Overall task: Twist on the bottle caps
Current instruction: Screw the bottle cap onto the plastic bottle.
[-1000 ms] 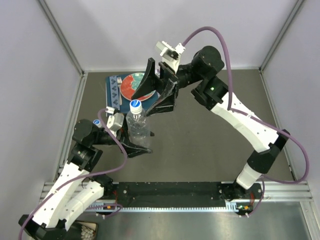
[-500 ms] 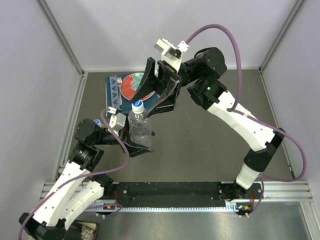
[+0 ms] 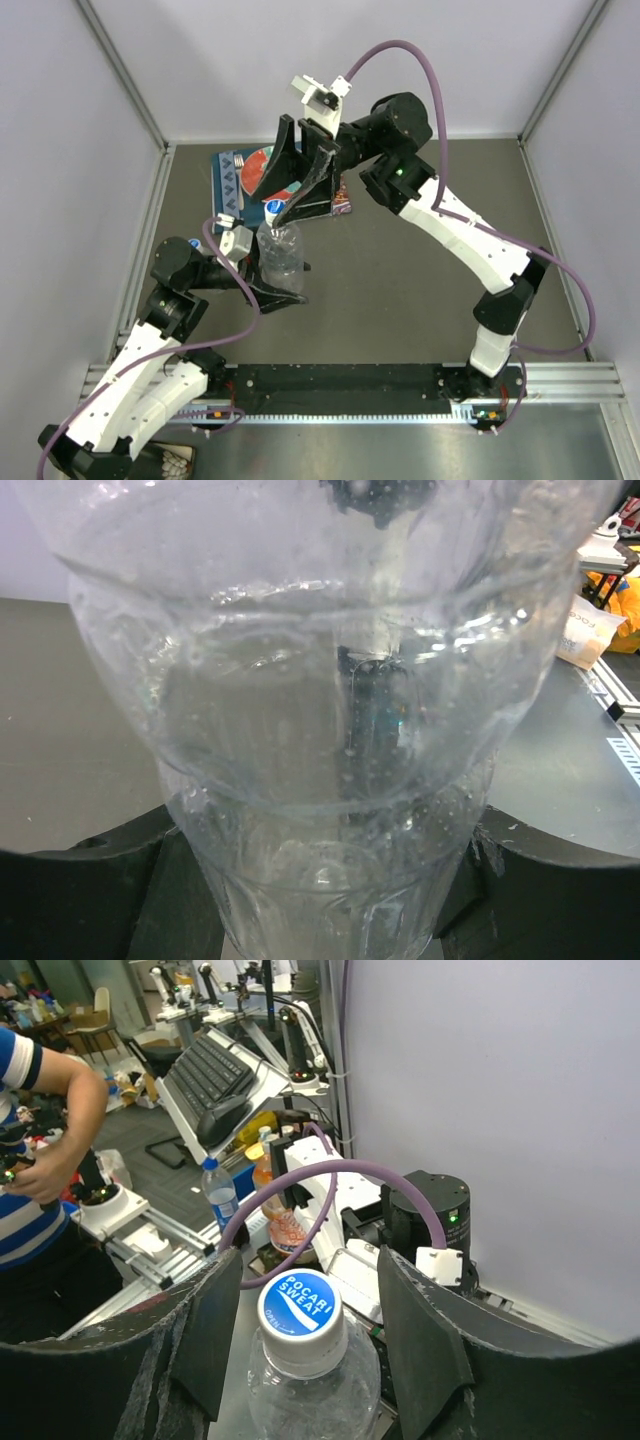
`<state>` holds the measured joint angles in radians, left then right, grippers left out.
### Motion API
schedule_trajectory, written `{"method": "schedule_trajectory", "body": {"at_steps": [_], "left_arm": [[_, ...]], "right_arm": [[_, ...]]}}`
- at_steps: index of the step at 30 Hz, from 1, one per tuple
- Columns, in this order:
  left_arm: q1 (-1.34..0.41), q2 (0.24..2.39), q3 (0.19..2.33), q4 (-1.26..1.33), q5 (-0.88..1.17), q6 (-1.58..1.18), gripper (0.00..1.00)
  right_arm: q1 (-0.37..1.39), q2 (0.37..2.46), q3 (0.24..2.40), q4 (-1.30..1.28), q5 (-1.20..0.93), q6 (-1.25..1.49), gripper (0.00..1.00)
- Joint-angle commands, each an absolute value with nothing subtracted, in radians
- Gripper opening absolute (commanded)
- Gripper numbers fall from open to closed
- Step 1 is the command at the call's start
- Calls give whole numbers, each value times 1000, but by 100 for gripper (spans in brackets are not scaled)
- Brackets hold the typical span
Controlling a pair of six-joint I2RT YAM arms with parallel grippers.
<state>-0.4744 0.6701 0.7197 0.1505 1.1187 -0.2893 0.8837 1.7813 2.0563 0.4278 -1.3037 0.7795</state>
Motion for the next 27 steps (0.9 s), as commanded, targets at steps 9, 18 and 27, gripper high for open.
{"method": "schedule_trajectory", "body": {"at_steps": [9, 18, 27], "left_arm": [[-477, 646, 742, 172, 1056, -253, 0], [-471, 647, 770, 147, 965, -229, 0], [-466, 640, 781, 39, 855, -120, 0]], "right_arm": [[896, 1763, 2037, 495, -1321, 812, 39], [897, 1723, 1997, 273, -1258, 632, 24], [885, 1678, 1977, 88, -1180, 488, 0]]}}
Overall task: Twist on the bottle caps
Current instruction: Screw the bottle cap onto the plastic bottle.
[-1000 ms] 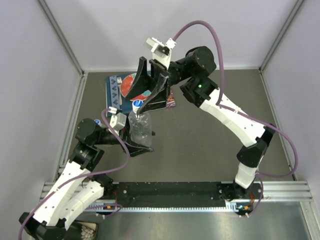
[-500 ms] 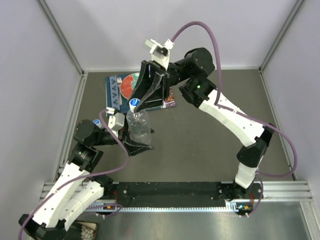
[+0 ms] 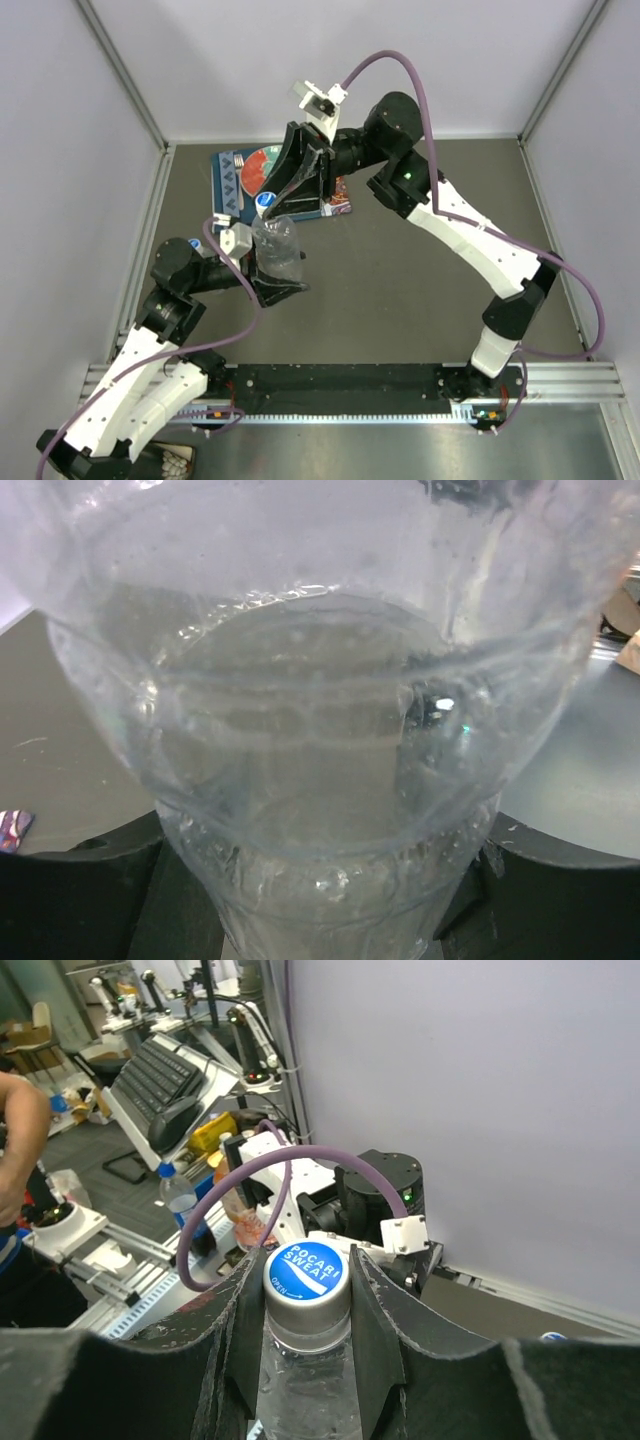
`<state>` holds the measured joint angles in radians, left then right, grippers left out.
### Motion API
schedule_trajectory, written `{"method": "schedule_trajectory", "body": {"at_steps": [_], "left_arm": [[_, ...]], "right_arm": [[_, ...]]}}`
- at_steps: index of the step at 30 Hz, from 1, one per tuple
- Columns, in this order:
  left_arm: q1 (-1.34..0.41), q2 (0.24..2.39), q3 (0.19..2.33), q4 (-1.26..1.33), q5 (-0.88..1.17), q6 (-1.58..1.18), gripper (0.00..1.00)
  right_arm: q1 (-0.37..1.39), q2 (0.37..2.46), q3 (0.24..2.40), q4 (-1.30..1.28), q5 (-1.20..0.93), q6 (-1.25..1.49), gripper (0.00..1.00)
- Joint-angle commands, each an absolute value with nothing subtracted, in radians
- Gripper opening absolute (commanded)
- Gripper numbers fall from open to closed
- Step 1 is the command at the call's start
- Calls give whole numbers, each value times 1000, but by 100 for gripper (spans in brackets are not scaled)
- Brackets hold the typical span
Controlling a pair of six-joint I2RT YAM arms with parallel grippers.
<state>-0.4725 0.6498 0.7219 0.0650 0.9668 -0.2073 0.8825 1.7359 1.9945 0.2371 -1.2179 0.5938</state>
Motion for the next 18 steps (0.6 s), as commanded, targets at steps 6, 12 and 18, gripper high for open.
{"method": "schedule_trajectory", "body": {"at_steps": [6, 12, 18], "left_arm": [[-466, 629, 792, -48, 591, -14, 0], [-466, 618, 788, -60, 439, 28, 0], [-466, 620, 796, -64, 342, 54, 0]], "right_arm": [[864, 1638, 1962, -260, -958, 271, 0], [880, 1638, 1930, -389, -712, 255, 0], [994, 1687, 2025, -585, -314, 195, 0]]}}
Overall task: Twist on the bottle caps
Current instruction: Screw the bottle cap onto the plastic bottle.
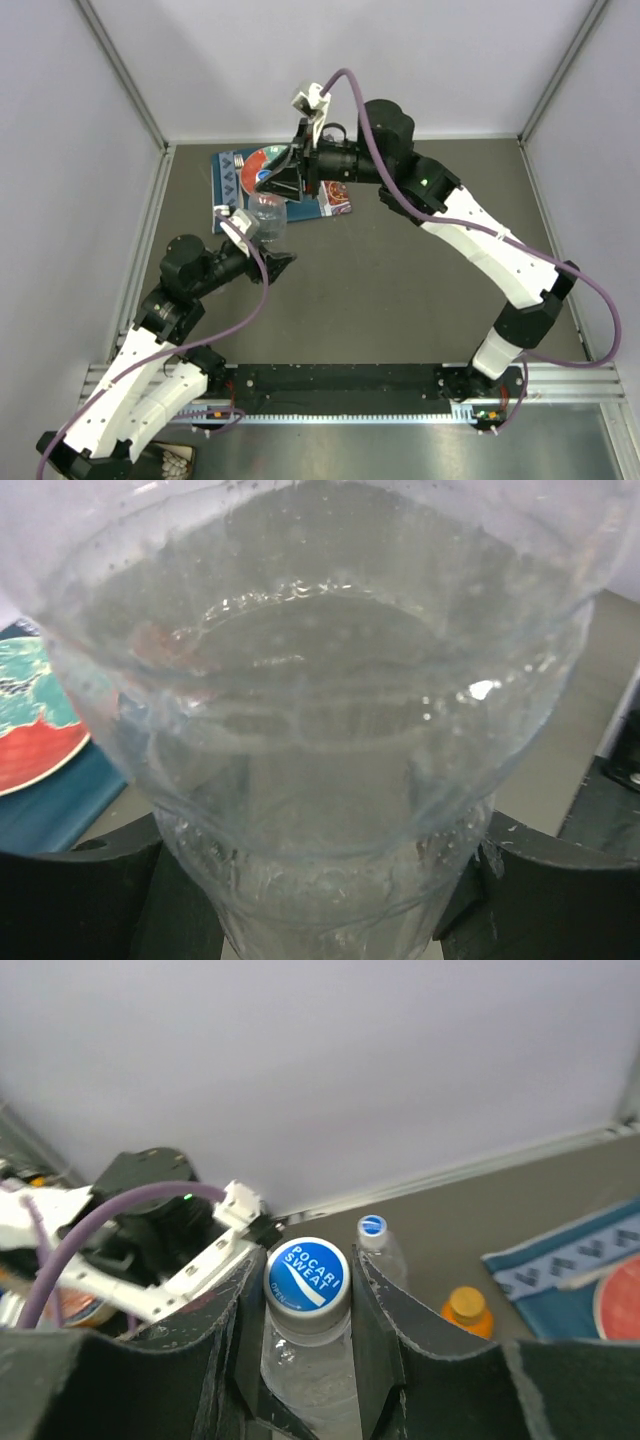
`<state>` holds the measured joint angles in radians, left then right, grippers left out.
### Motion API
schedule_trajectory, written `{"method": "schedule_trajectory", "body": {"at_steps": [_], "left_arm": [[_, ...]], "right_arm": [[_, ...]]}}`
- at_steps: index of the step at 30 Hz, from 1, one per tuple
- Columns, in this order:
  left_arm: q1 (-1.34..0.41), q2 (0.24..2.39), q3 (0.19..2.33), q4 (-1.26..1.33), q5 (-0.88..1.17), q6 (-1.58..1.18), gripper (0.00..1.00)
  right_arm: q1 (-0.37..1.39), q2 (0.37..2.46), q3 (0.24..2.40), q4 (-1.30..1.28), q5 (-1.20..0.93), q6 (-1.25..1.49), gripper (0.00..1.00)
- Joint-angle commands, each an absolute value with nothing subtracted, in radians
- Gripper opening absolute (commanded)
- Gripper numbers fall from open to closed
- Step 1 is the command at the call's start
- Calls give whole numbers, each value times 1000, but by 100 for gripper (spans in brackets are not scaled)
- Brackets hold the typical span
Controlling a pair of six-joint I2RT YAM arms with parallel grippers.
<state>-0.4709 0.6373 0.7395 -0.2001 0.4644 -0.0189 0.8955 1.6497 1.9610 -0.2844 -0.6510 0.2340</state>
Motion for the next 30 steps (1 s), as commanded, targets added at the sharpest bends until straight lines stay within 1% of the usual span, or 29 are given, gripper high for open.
{"method": "schedule_trajectory", "body": {"at_steps": [1, 2, 4, 5, 8, 13, 14, 16, 17, 19, 20, 22, 23, 25, 26, 28, 29, 30], "left_arm": [[-466, 621, 796, -67, 310, 54, 0], [-466, 618, 798, -67, 298, 57, 0], [-466, 617, 798, -67, 272, 58, 0], [-466, 617, 798, -67, 243, 60, 0], [-465, 617, 795, -67, 201, 48, 0], [-462, 614, 784, -78, 193, 23, 0], [-460, 617, 782, -78, 193, 20, 0], [-457, 615, 781, -78, 202, 20, 0], [-456, 615, 779, -75, 210, 15, 0], [-454, 614, 776, -72, 219, 21, 0], [-454, 615, 776, -71, 221, 20, 0], [-451, 615, 775, -69, 232, 21, 0], [-451, 615, 775, -69, 238, 23, 0], [-448, 614, 772, -68, 264, 21, 0], [-446, 615, 769, -66, 311, 20, 0], [-443, 615, 762, -64, 363, 17, 0], [-442, 617, 759, -63, 439, 23, 0], [-442, 615, 753, -63, 471, 18, 0]], "right_arm": [[1015, 1698, 2069, -612, -248, 193, 0], [1034, 1722, 2086, -636, -101, 201, 0], [1089, 1747, 2123, -686, 42, 213, 0], [1101, 1764, 2137, -690, 166, 245, 0], [1138, 1792, 2154, -696, 331, 313, 0], [1152, 1845, 2232, -703, 417, 388, 0], [1152, 1853, 2246, -700, 422, 387, 6], [1154, 1868, 2295, -699, 405, 365, 20], [1152, 1867, 2307, -699, 379, 341, 33], [1146, 1844, 2324, -699, 336, 330, 45], [1128, 1832, 2322, -699, 293, 336, 53], [1106, 1801, 2319, -695, 247, 341, 57], [1094, 1766, 2318, -690, 186, 344, 62], [1049, 1732, 2298, -669, 120, 353, 68], [1034, 1688, 2281, -652, 32, 357, 73], [976, 1640, 2206, -574, -104, 356, 75], [950, 1591, 2174, -540, -238, 357, 75], [930, 1563, 2140, -502, -308, 356, 76]]}}
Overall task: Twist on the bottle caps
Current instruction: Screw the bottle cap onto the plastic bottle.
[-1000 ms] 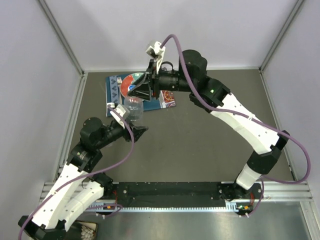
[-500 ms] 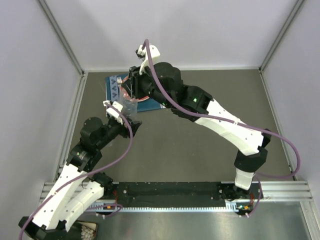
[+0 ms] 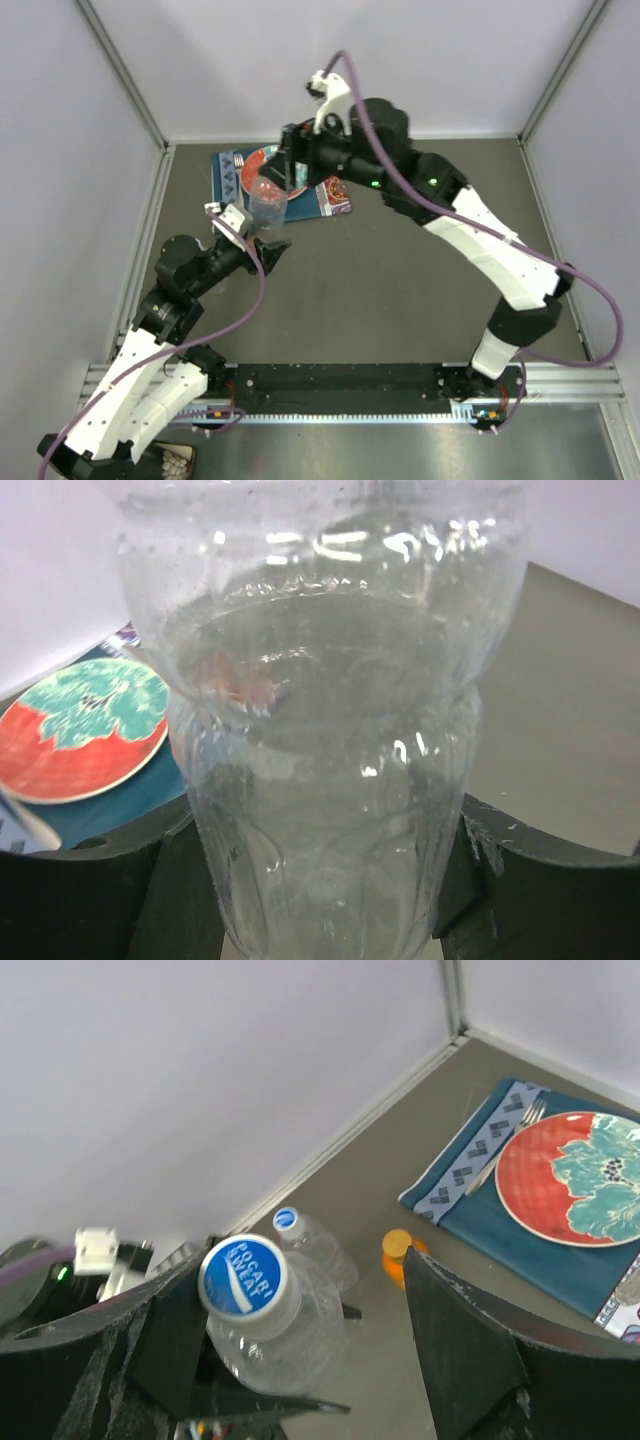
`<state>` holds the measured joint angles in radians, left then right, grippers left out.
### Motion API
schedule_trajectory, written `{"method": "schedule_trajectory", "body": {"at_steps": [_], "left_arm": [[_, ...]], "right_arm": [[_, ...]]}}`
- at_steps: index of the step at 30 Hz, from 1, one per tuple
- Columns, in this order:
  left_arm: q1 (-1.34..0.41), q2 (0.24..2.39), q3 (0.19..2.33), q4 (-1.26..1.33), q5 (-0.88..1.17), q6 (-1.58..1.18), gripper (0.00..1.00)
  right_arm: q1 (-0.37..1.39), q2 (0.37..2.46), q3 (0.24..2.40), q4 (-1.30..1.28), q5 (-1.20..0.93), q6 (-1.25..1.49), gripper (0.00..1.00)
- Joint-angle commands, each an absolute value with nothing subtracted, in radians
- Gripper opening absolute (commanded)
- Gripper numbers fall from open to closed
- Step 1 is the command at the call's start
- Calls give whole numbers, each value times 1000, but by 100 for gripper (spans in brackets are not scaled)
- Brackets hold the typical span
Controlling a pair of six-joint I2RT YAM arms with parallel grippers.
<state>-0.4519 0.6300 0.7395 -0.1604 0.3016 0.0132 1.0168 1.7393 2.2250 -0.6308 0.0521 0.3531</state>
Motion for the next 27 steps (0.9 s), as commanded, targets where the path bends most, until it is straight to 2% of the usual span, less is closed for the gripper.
{"method": "schedule_trajectory", "body": {"at_steps": [1, 3, 8, 13, 17, 25, 27], "left_arm": [[-442, 615, 752, -63, 507, 12, 0], [-440, 614, 743, -49, 625, 5, 0], [-434, 623, 732, 26, 758, -96, 0], [-428, 643, 732, 101, 856, -164, 0], [-428, 660, 730, 169, 946, -259, 0], [-428, 680, 730, 198, 1023, -301, 0], [-428, 681, 729, 196, 1014, -293, 0]], "right_arm": [[884, 1543, 2076, -426, -393, 353, 77], [850, 1499, 2030, -356, -636, 351, 77], [805, 1467, 1942, -218, -937, 313, 78], [798, 1456, 1838, -8, -1018, 382, 78], [772, 1503, 1784, 302, -1109, 600, 78], [762, 1658, 1842, 858, -1172, 1039, 72], [762, 1689, 1873, 884, -1180, 1074, 70]]}}
